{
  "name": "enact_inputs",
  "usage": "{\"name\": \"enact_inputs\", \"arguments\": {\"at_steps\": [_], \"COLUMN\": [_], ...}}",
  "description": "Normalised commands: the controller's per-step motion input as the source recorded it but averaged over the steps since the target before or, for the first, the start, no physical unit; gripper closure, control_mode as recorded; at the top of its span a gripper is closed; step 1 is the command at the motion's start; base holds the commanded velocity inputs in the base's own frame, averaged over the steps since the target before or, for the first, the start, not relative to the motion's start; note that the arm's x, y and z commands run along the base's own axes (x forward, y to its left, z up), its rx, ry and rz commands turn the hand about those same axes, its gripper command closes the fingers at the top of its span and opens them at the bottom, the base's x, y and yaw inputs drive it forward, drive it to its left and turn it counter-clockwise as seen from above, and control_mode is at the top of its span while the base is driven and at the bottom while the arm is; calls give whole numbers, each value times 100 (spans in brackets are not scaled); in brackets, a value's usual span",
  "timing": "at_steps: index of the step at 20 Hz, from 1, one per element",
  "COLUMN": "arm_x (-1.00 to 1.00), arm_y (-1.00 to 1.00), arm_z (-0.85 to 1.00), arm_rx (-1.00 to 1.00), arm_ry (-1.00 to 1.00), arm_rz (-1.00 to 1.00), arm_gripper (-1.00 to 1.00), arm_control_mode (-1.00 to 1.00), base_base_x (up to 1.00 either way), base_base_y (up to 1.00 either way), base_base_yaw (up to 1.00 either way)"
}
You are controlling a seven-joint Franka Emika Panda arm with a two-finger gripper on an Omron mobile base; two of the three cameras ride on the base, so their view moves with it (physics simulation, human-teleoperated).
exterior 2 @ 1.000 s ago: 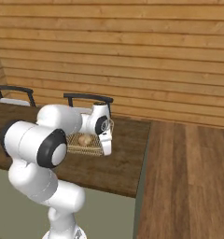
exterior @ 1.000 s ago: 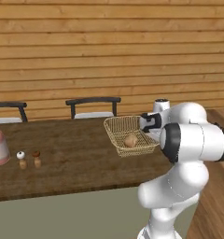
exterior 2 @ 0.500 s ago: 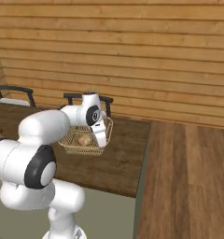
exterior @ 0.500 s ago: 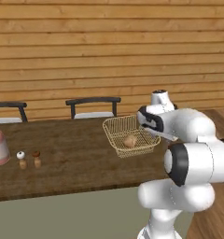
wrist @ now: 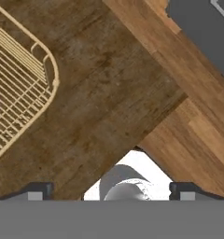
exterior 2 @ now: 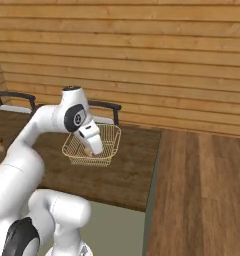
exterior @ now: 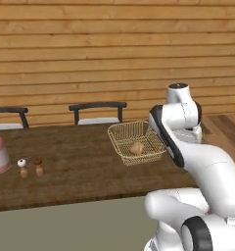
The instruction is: Open the cabinet, pick up the bread from the cabinet and place it in the basket. Then move the basket to the dining counter.
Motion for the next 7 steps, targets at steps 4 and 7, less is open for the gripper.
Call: {"name": "enact_inputs", "arguments": {"at_steps": [4,7], "arm_x": [-99,-93], "arm_y": [11,54], "arm_z": [94,59], "arm_rx": [8,-7], "arm_ry": [-14,-21], "arm_rz": [43,33], "arm_gripper": [-100,-100], "arm_control_mode": [-100,-100], "base_base_x": [0,0], "base_base_y": [0,0], "base_base_yaw": [0,0]}}
